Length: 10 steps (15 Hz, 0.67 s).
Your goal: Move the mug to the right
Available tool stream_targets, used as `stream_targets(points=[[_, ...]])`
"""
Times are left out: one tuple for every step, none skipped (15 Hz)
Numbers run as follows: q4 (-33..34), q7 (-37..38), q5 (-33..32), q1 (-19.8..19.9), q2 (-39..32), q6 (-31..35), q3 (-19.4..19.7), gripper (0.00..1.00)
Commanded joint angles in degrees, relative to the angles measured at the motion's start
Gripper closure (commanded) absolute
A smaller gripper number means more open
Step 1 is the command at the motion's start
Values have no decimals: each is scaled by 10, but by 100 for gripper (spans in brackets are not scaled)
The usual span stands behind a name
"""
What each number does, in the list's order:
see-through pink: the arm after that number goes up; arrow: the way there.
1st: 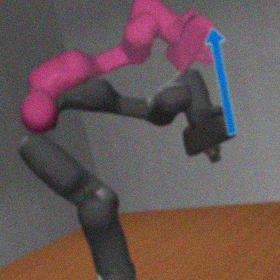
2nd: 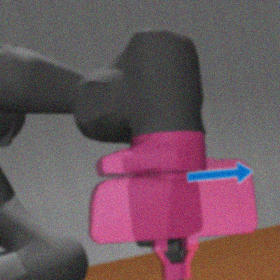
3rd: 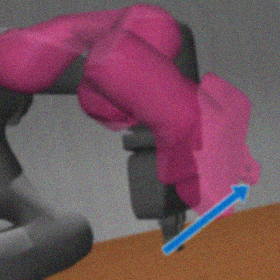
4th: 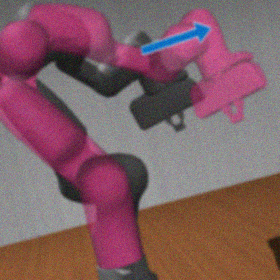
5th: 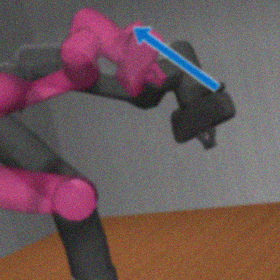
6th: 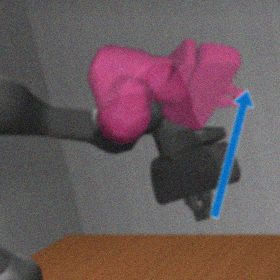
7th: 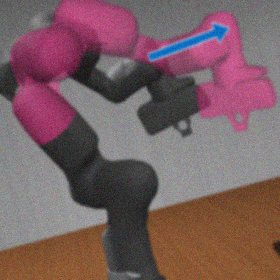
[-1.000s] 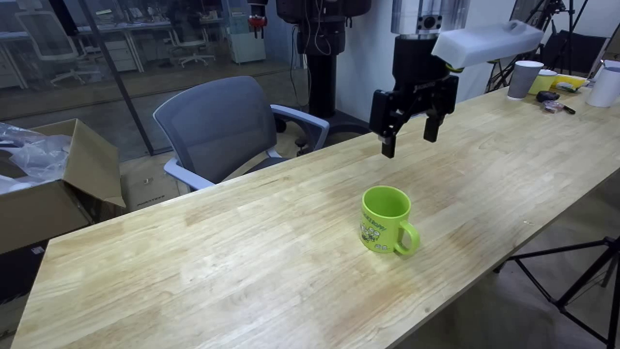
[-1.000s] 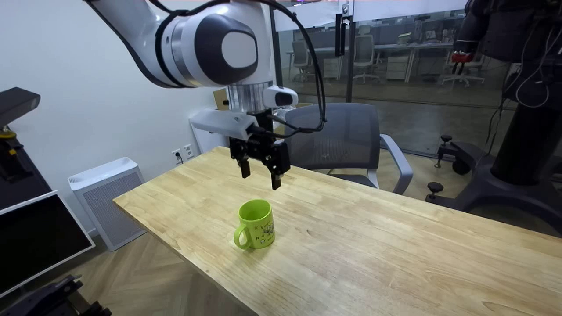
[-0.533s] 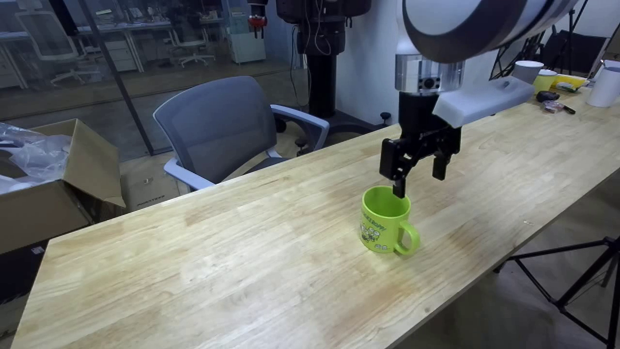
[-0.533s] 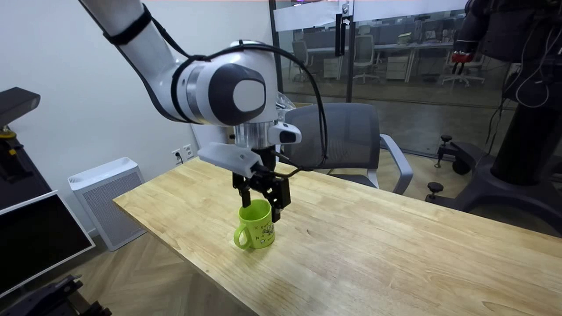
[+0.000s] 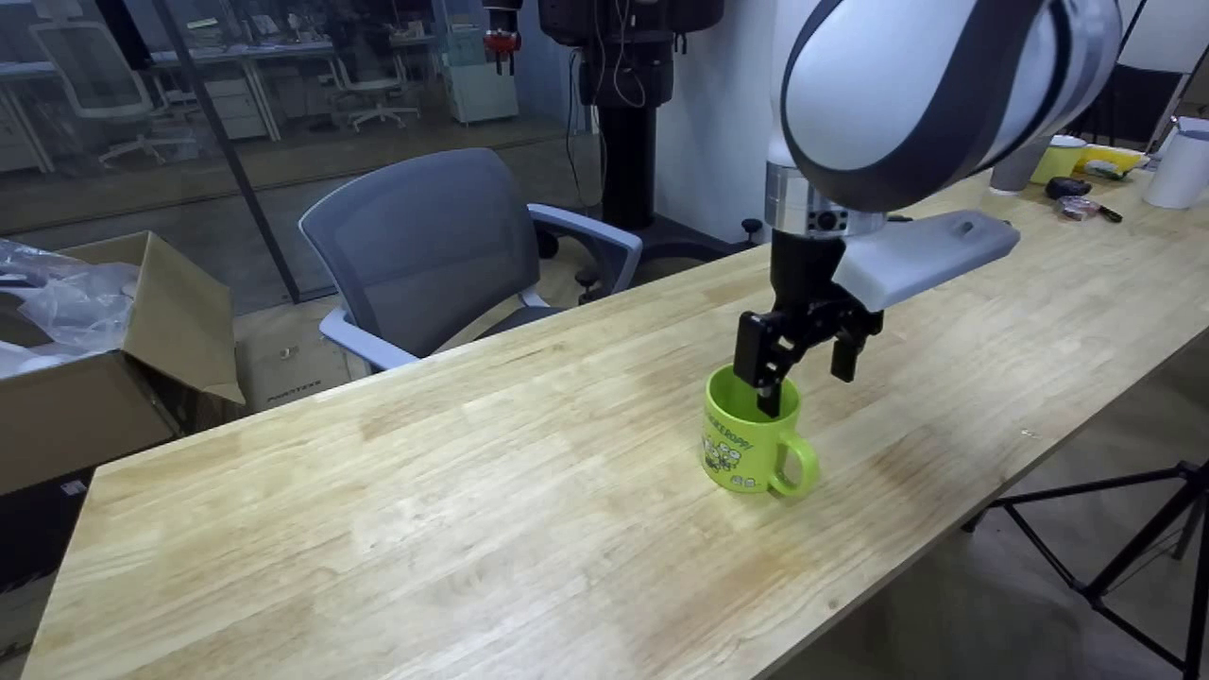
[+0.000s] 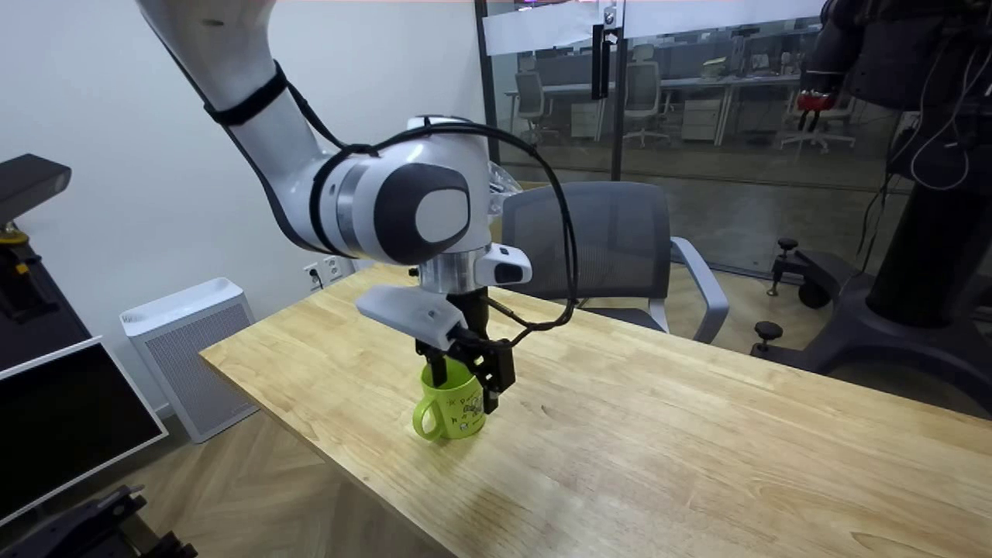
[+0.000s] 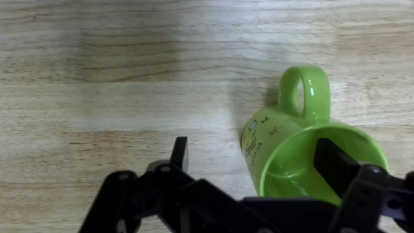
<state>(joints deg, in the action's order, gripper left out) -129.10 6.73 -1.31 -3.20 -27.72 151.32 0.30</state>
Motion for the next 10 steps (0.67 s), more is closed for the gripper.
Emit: stream_targets(points=[[-3, 7, -10, -14, -12, 42, 9, 0], [-3, 6, -10, -16, -17, 48, 10, 0], [-2, 4, -10, -17, -20, 51, 9, 0], [-2, 2, -8, -17, -24, 55, 8, 25], [-2, 4, -8, -20, -27, 57, 10, 26], [-2, 5, -9, -22, -30, 56, 11, 33], [-2, 5, -11, -25, -32, 58, 12, 40], [-3, 8, -13, -29, -35, 58, 14, 47], [-4, 8, -14, -32, -37, 58, 15, 55], [-4, 8, -16, -35, -39, 57, 17, 61]])
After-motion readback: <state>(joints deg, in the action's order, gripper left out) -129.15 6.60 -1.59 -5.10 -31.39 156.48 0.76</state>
